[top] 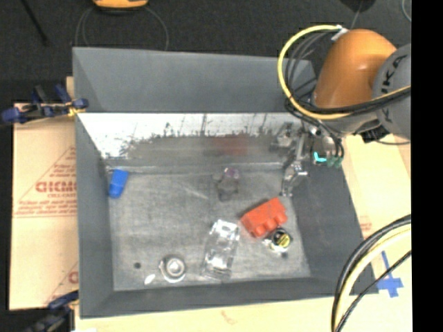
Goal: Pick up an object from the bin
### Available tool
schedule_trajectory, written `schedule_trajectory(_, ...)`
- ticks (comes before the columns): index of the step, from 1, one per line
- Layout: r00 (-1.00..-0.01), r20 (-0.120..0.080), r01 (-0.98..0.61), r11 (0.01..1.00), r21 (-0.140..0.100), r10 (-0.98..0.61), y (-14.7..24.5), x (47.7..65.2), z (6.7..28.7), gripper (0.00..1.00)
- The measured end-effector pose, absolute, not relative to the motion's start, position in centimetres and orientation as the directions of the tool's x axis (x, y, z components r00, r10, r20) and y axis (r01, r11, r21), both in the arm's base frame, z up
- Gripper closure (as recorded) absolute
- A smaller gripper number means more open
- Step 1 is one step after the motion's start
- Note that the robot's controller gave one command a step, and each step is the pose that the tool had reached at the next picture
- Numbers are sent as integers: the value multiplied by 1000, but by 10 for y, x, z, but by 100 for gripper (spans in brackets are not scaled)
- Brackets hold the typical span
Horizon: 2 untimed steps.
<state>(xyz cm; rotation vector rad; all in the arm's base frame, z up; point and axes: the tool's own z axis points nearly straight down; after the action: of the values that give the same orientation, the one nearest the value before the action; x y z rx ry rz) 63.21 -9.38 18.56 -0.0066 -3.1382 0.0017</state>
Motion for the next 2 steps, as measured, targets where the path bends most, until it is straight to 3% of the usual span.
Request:
schedule_trajectory(1,-996,6,-93,996,1,-93,-62,573,85,0)
schedule_trajectory(2,-996,-4,-95,996,-2,-95,-64,577,90,100)
